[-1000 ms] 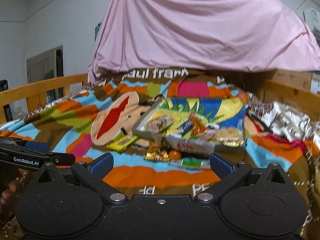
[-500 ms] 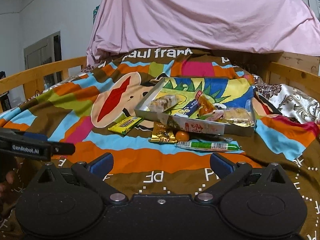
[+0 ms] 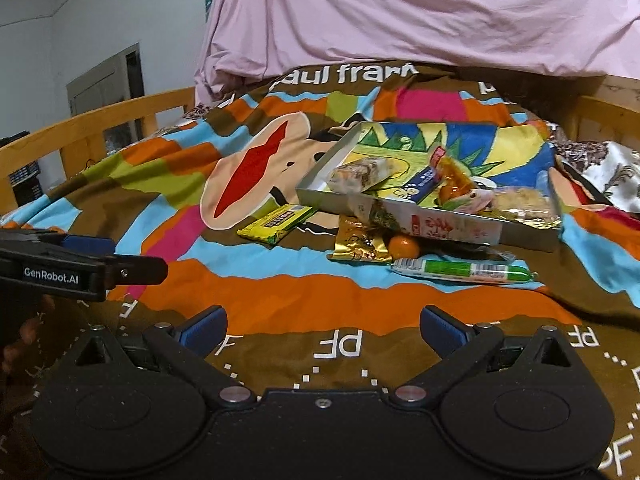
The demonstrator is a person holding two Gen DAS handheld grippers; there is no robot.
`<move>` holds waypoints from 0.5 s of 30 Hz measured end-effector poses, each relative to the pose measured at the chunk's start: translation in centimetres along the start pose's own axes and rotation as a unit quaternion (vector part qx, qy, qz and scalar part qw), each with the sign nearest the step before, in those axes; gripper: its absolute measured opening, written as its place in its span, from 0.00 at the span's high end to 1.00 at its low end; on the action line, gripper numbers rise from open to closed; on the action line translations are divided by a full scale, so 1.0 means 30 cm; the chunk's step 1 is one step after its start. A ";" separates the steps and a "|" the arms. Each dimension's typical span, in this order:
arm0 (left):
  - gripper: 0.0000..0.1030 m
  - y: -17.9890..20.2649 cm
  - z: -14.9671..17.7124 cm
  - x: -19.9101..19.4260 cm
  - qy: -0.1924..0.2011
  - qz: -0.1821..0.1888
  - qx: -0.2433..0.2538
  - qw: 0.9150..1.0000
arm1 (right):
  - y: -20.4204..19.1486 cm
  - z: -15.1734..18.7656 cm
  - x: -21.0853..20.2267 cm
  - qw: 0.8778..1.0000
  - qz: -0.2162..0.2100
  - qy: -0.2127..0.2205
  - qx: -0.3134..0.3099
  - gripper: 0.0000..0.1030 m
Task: Organize snacks
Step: 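Grasp the yellow wafer bar with the left tool while the right approaches the gold bag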
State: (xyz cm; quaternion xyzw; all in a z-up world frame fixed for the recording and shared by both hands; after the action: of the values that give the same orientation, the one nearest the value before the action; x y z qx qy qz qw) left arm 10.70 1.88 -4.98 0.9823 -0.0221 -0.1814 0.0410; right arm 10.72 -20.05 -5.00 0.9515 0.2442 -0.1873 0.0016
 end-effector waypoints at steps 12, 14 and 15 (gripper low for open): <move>0.00 -0.018 -0.039 0.178 -0.049 0.040 -0.008 0.998 | 0.064 -0.037 0.176 0.999 -0.046 0.003 0.001 0.01; 0.00 -0.007 -0.060 0.227 -0.049 0.051 -0.003 0.997 | 0.077 -0.051 0.210 0.999 -0.045 0.005 0.005 0.01; 0.00 0.000 -0.071 0.254 -0.050 0.057 -0.003 0.997 | 0.084 -0.057 0.223 0.999 -0.042 0.007 0.010 0.01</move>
State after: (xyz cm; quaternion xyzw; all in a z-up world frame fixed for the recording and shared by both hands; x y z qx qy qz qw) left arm 18.57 1.60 -5.71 0.9690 -0.0794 -0.2279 0.0529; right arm 17.91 -19.00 -6.03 0.9416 0.2820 -0.1832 -0.0172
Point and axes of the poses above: each gripper's, at about its wrist camera, not at the fingertips, and x roughly the way its jaws point, y to its right, z to its underside, the point moved 6 cm from there along x, roughly the way its jaws point, and after that the axes turned 12 degrees about y, right-handed, at the moved point
